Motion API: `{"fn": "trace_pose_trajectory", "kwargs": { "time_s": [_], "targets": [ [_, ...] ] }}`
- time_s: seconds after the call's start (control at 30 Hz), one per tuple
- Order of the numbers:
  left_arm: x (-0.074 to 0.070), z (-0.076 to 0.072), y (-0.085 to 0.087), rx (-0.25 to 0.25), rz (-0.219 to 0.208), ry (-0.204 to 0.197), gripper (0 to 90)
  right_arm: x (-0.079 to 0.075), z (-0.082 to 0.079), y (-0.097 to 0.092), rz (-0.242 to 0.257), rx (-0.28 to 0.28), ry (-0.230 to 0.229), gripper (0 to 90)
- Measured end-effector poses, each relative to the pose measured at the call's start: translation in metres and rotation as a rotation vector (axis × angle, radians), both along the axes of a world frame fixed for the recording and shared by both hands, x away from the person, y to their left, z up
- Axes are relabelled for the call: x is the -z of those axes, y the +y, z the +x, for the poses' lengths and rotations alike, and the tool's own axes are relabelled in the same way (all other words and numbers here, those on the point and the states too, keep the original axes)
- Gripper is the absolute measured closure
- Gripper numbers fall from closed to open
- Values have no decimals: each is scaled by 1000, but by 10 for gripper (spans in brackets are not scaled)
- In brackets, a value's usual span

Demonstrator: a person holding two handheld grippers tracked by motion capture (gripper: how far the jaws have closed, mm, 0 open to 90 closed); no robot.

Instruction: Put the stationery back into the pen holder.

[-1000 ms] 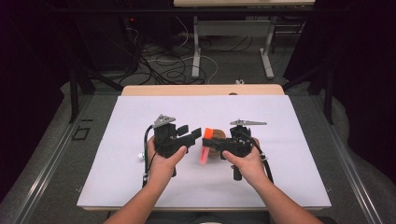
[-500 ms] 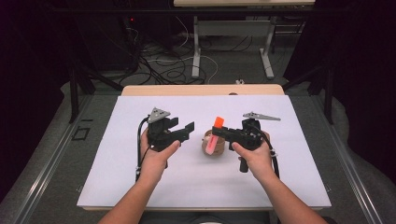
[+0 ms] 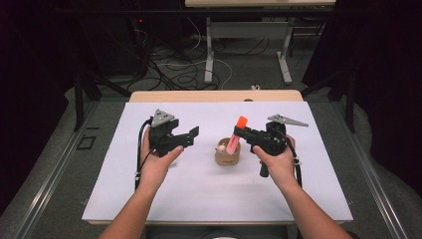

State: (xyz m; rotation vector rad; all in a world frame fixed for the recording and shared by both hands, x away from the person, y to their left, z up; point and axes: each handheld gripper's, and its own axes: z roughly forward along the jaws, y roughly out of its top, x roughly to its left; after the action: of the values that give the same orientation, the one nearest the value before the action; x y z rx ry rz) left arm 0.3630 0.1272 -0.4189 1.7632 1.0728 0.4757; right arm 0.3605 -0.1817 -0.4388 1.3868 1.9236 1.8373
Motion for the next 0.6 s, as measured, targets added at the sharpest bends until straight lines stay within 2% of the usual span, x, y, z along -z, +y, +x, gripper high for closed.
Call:
{"fn": "trace_pose_trajectory", "kwargs": {
  "time_s": [0.17,0.2,0.27,0.33,0.47,0.6],
  "targets": [
    [2,3,4,-25,-14,5,154,3,5,-2,-22,32,-29,747],
    [2,3,5,-29,-14,4,142,3,6,-2,-32,34,-19,747],
    [3,5,7,-37,-18,9,96,6,8,-2,-34,44,-40,748],
    [3,6,10,-41,-19,18,68,7,9,-1,-45,53,-42,748],
    [6,8,13,-52,-24,27,47,11,12,0,-77,56,-49,748],
    [9,11,17,-64,-21,46,34,14,17,5,-116,65,-85,747]
  ]
}}
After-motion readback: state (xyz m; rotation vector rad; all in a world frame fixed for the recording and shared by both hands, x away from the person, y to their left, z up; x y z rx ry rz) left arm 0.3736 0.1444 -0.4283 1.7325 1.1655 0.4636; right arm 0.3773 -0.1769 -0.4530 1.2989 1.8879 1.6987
